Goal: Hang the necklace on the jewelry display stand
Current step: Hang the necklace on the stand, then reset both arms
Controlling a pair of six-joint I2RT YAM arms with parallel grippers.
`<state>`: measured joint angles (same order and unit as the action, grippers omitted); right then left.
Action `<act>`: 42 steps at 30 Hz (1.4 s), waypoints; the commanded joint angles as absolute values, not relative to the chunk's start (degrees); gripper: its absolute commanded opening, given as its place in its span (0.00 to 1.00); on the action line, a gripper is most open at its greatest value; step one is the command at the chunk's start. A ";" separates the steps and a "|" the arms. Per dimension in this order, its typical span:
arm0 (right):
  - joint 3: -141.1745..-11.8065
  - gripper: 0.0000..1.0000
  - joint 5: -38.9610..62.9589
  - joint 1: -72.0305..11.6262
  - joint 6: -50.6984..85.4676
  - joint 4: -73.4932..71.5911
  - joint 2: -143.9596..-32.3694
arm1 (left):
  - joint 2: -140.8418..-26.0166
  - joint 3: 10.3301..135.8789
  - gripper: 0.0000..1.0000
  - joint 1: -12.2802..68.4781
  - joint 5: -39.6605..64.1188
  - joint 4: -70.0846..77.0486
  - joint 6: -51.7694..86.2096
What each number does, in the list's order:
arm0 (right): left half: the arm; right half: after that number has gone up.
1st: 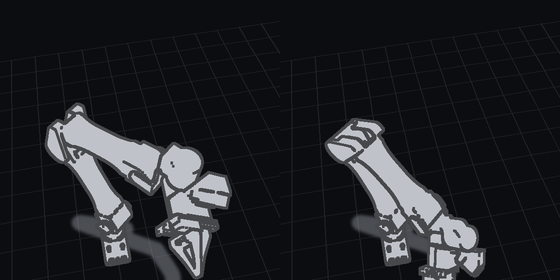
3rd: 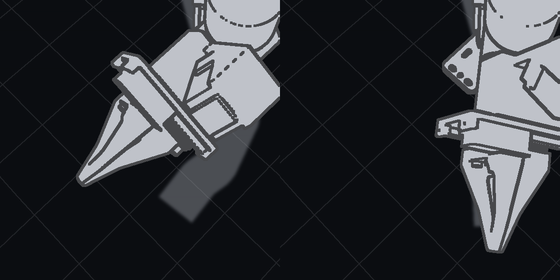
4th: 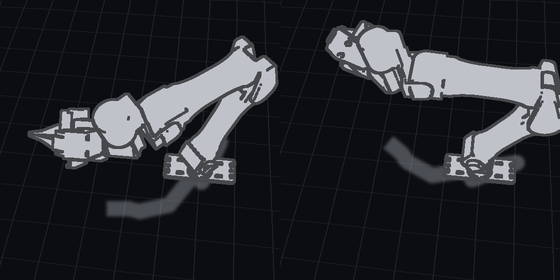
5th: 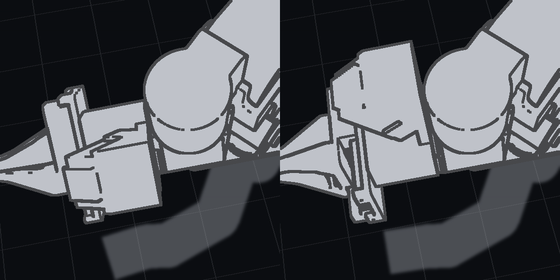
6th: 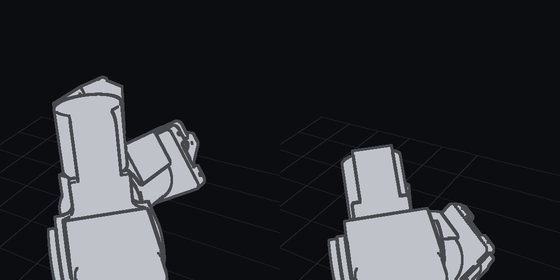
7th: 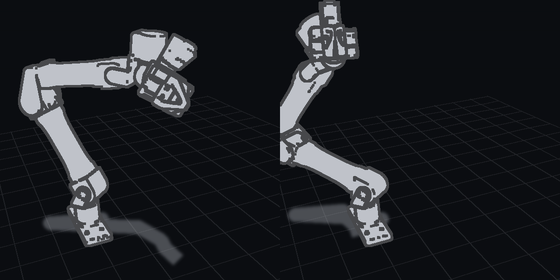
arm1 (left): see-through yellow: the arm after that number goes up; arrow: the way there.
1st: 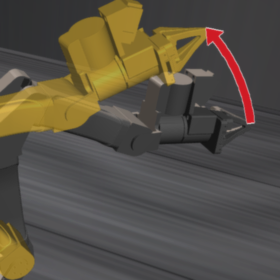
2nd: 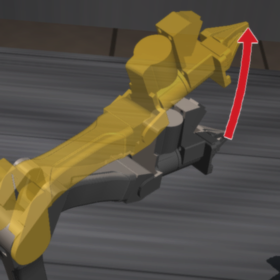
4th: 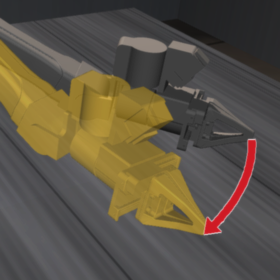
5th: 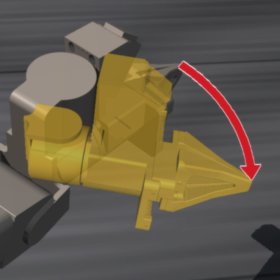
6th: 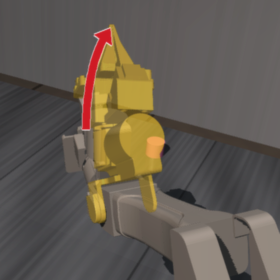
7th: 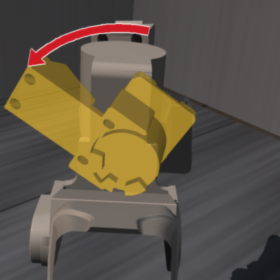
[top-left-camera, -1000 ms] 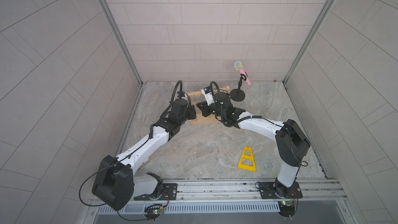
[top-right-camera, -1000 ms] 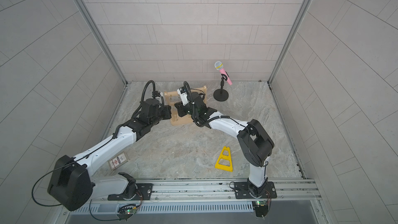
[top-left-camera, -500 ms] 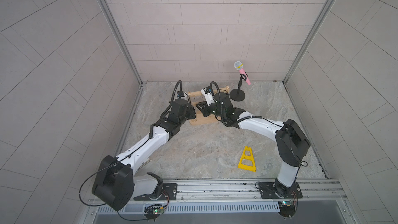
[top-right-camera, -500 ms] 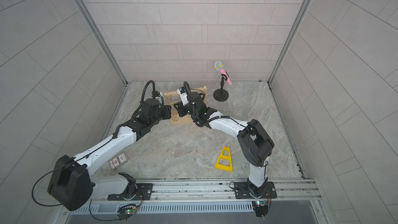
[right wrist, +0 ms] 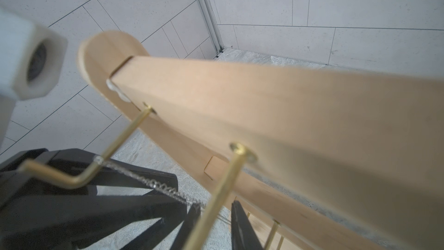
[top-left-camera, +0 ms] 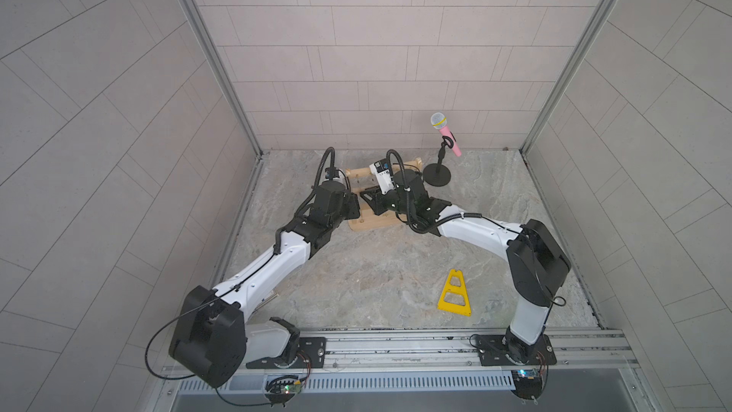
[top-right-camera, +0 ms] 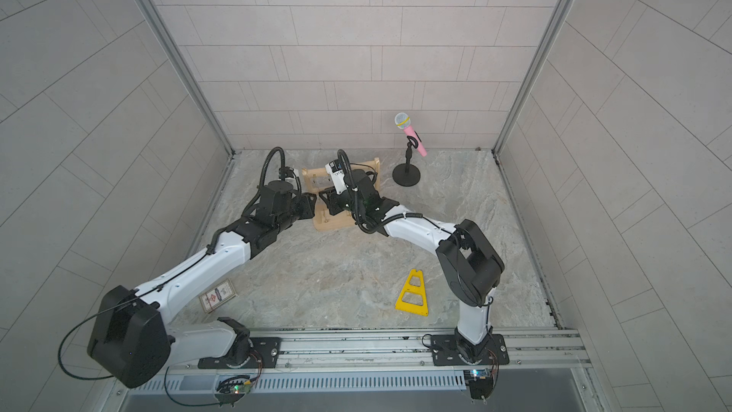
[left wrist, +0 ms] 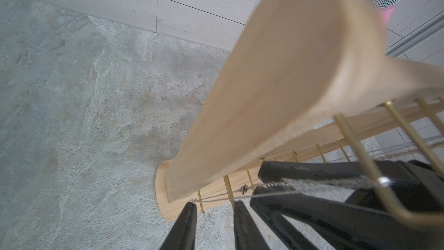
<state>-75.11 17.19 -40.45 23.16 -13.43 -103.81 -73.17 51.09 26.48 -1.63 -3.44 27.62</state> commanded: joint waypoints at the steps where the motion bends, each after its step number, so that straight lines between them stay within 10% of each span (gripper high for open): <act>1: -74.56 0.26 17.35 -40.58 23.49 -11.90 -101.63 | -71.47 51.68 0.32 26.89 -2.46 -3.67 28.22; 26: -60.42 0.38 16.99 -41.00 20.81 3.10 -79.81 | -60.95 51.85 0.37 27.48 -7.70 -21.56 27.52; 29: -54.71 0.49 14.62 -37.22 20.76 6.51 -74.09 | -61.02 52.46 0.57 25.61 -7.15 -23.39 25.84; 30: -53.73 0.54 13.66 -35.55 20.53 7.95 -72.57 | -61.21 52.75 0.98 24.83 -7.17 -23.85 25.44; 33: -51.23 0.76 9.81 -29.04 17.69 12.92 -69.18 | -61.90 53.00 1.00 21.17 -10.50 -24.57 24.68; 42: -42.05 0.84 -8.89 -7.26 12.55 3.83 -66.43 | -66.26 38.11 1.00 14.49 -31.81 0.08 10.30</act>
<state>-45.21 -0.71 -10.44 14.76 9.06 -68.10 -64.14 44.01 15.29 -23.46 -10.85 17.65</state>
